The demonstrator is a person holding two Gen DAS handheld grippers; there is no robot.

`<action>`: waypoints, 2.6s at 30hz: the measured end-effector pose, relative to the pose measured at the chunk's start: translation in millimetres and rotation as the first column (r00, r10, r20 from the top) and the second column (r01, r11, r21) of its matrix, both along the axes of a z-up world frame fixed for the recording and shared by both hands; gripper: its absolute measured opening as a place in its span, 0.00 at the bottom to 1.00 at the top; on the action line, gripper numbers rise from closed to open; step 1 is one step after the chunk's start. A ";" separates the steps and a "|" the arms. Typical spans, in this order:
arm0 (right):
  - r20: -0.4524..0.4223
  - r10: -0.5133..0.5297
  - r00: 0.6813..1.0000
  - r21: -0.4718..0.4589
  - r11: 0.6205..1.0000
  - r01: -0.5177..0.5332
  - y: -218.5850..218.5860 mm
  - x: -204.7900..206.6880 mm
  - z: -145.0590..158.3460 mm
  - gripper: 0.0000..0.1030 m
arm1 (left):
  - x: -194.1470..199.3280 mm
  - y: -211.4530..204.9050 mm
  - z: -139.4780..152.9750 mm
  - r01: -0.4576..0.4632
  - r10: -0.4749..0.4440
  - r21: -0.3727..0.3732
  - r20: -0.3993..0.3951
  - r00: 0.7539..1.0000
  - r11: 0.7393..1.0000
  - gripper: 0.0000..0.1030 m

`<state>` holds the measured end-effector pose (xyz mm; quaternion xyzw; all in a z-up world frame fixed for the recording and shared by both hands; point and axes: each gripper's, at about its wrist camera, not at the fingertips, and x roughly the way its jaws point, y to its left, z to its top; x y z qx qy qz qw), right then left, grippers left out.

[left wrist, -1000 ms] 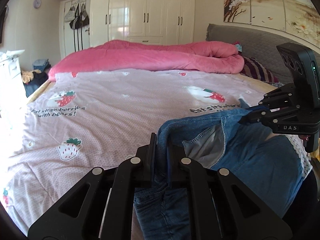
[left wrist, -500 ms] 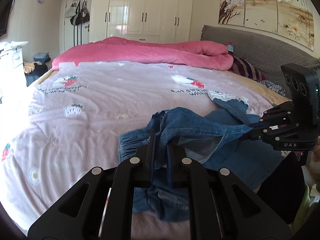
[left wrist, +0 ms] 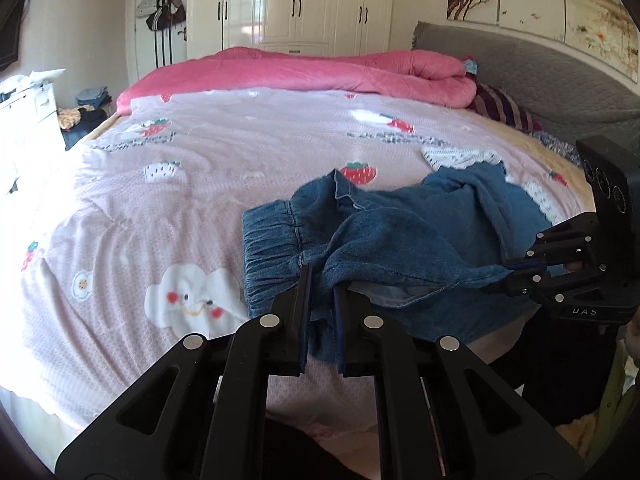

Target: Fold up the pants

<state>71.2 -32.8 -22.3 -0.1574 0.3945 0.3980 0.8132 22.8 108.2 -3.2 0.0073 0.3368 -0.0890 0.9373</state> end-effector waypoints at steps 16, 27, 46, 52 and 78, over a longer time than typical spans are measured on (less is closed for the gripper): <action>-0.071 -0.032 0.997 0.006 0.999 0.033 0.4 -0.8 -32.8 0.10 | -12.6 16.8 -17.8 -0.077 0.074 -0.021 -0.125 0.989 0.997 0.36; -0.125 -0.008 0.992 0.062 0.998 0.016 -6.5 -1.3 -35.0 0.28 | -16.2 17.1 38.0 -0.103 0.101 -0.064 -0.031 0.994 0.993 0.36; -0.134 -0.171 0.976 0.072 0.981 0.182 -17.7 20.6 -25.7 0.32 | 32.2 -27.3 -51.4 -0.041 0.033 -0.048 -0.171 0.985 0.998 0.15; -0.146 -0.166 0.975 0.115 0.976 0.183 -26.6 18.0 -24.8 0.33 | 31.9 -18.5 -49.8 -0.043 0.023 -0.139 -0.145 0.989 0.989 0.15; 0.008 -0.490 0.872 0.202 0.855 0.478 -163.6 55.1 56.4 0.73 | 66.7 -151.8 -38.0 0.230 -0.342 -0.378 -0.261 0.903 0.897 0.32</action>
